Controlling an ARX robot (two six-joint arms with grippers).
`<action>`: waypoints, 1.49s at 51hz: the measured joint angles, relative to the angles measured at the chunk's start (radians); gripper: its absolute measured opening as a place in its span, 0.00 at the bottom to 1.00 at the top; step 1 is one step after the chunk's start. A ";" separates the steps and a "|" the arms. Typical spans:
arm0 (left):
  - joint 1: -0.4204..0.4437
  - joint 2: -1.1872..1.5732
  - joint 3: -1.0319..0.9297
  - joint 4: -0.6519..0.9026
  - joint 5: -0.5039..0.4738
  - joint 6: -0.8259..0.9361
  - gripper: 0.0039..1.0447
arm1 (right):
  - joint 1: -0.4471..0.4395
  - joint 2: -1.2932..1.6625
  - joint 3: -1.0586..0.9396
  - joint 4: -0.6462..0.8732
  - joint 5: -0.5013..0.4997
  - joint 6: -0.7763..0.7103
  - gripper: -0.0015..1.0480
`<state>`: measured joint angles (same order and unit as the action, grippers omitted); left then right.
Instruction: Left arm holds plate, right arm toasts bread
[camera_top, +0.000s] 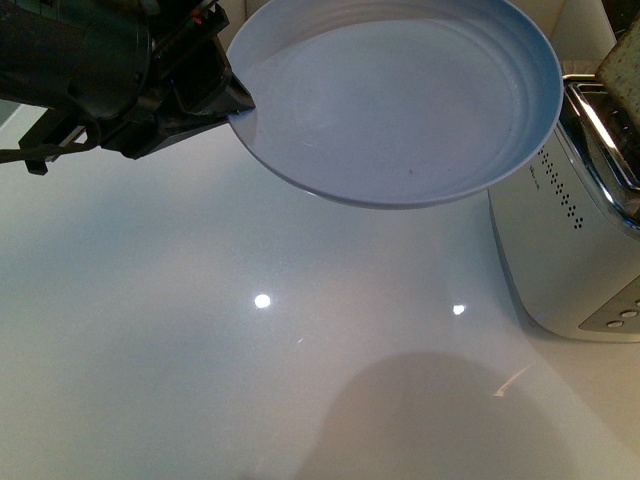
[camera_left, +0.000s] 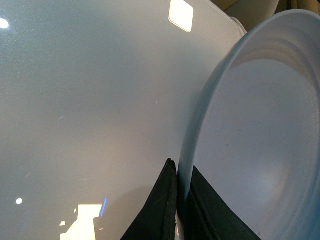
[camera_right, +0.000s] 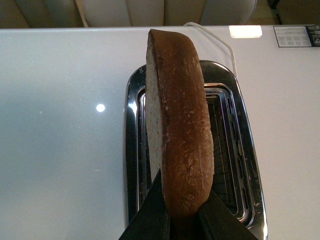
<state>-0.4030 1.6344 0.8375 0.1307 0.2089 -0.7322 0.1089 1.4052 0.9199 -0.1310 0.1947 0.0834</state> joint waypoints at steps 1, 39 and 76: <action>0.000 0.000 0.000 0.000 0.000 0.000 0.03 | -0.001 0.005 -0.001 0.003 0.003 0.001 0.03; 0.000 0.000 0.000 0.000 0.000 0.000 0.03 | -0.013 0.070 -0.046 0.101 0.023 0.029 0.03; 0.000 0.000 0.000 0.000 0.000 0.000 0.03 | -0.019 0.083 -0.157 0.195 0.006 0.026 0.04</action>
<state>-0.4030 1.6344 0.8375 0.1307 0.2089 -0.7322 0.0902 1.4879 0.7628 0.0635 0.2008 0.1093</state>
